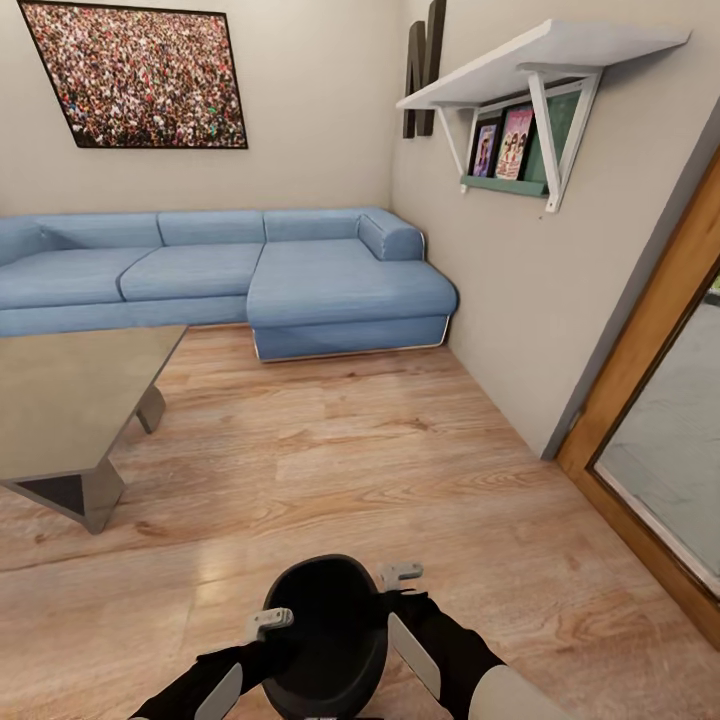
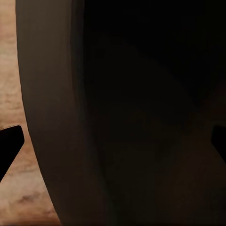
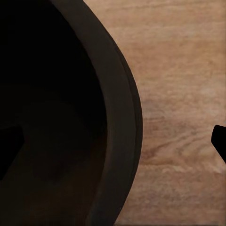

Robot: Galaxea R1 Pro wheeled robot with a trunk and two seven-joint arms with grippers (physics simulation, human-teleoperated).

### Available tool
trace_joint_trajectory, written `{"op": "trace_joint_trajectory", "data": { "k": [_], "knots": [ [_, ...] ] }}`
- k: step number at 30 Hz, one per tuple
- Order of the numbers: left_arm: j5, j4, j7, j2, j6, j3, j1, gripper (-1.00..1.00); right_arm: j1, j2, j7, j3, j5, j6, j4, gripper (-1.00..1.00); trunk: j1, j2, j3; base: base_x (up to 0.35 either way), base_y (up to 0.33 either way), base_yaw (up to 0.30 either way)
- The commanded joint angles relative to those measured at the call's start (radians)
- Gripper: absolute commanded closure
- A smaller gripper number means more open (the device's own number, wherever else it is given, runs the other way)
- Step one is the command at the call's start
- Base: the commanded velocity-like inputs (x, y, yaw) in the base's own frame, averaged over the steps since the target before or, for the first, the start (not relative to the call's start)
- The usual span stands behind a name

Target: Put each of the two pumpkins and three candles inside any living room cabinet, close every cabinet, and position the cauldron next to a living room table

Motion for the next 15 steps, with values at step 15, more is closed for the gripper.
{"op": "trace_joint_trajectory", "data": {
  "k": [15],
  "knots": [
    [0.007, -0.002, 0.001, 0.001, 0.002, -0.002, 0.000, -1.00, -0.044, 0.000, -0.008, 0.005, -0.001, -0.027, 0.001, -1.00, 0.002, -0.002, -0.024, 0.000, 0.000, 0.000]
  ]
}}
